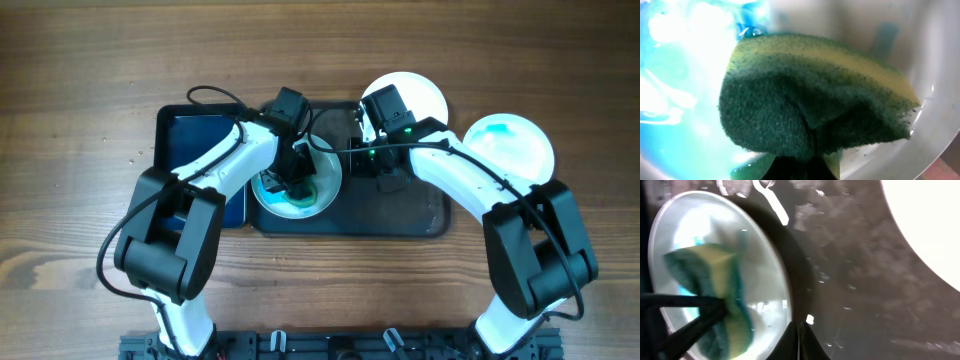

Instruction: Clean dirty plates on tray and stack at the side

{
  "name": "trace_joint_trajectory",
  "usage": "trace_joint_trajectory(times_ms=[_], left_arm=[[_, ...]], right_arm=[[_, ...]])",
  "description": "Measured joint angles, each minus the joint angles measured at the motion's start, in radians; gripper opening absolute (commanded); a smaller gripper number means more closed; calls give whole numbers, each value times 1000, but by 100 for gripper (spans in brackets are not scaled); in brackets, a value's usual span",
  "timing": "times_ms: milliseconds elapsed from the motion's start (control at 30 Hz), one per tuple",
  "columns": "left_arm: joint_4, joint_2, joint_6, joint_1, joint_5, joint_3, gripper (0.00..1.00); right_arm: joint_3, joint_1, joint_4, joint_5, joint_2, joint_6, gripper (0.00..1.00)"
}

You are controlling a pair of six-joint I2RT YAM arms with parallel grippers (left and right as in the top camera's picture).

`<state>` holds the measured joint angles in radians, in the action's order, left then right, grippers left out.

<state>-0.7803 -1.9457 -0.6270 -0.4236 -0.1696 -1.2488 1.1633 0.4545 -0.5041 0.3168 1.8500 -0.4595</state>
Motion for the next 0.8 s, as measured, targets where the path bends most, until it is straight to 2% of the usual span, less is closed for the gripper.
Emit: trace_joint_trajectory(times_ms=[100, 200, 367, 600, 800], left_arm=[[2, 0, 8, 2, -11, 0, 4], [2, 0, 13, 8, -26, 0, 4], [2, 0, 16, 12, -39, 0, 4], [3, 0, 23, 13, -41, 0, 4], [2, 0, 27, 13, -42, 0, 4]], right_arm=[[9, 0, 15, 45, 18, 22, 17], [46, 0, -6, 77, 69, 41, 18], [156, 0, -142, 101, 172, 72, 26], [216, 0, -191, 109, 198, 75, 23], [216, 4, -190, 106, 211, 61, 8]])
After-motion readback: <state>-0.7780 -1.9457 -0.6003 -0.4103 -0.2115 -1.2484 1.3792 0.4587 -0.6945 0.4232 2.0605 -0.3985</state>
